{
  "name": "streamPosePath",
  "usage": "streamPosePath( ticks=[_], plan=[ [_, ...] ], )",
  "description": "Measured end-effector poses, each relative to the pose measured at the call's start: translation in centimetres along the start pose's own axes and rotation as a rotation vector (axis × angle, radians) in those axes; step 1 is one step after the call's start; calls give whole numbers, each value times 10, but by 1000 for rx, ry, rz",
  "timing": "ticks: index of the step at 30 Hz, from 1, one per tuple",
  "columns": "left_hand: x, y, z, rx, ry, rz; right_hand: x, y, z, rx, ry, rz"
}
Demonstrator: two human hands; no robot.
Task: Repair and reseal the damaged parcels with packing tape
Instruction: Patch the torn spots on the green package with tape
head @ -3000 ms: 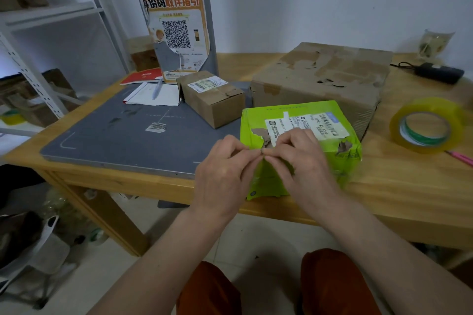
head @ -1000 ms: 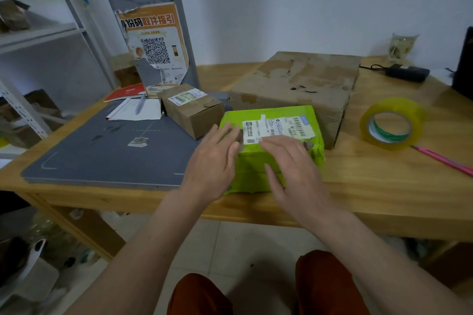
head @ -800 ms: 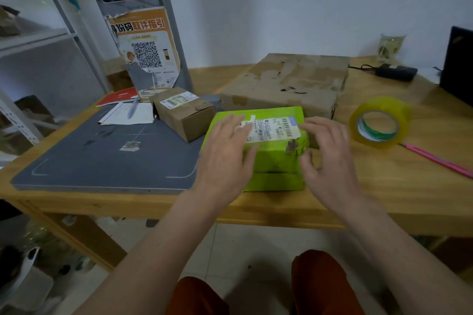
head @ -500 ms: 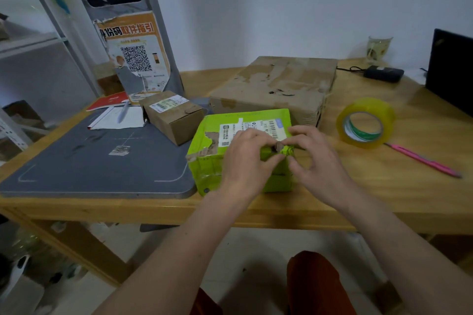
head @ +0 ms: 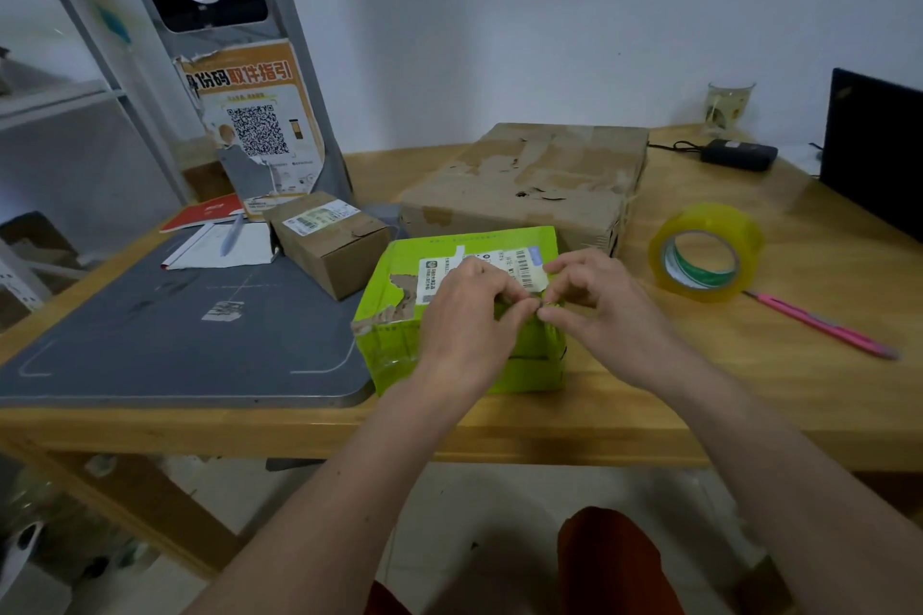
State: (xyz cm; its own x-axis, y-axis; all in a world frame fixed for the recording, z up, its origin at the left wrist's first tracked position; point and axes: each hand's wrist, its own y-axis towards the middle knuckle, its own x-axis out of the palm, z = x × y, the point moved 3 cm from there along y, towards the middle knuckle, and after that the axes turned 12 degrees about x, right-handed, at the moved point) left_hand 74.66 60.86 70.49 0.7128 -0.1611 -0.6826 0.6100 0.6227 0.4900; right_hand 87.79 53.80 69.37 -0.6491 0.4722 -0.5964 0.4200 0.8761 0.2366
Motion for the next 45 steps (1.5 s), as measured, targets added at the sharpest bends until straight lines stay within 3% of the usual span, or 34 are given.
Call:
streamPosePath(
  ticks=[5, 16, 19, 24, 28, 36, 45],
  plan=[
    [-1, 6, -3, -60, -42, -3, 5, 8, 3, 117, 128, -3],
    [3, 14, -3, -115, 49, -36, 43, -3, 4, 289, 555, 318],
    [7, 10, -6, -26, 54, 15, 49, -2, 3, 325, 616, 374],
    [10, -15, -18, 326, 34, 269, 52, 0, 2, 346, 645, 392],
    [15, -22, -20, 510, 144, 298, 53, -1, 4, 334, 643, 433],
    [15, -17, -24, 508, 152, 319, 53, -1, 5, 337, 673, 422],
    [13, -17, -22, 414, 92, 314, 55, 6, 1, 348, 668, 534]
  ],
)
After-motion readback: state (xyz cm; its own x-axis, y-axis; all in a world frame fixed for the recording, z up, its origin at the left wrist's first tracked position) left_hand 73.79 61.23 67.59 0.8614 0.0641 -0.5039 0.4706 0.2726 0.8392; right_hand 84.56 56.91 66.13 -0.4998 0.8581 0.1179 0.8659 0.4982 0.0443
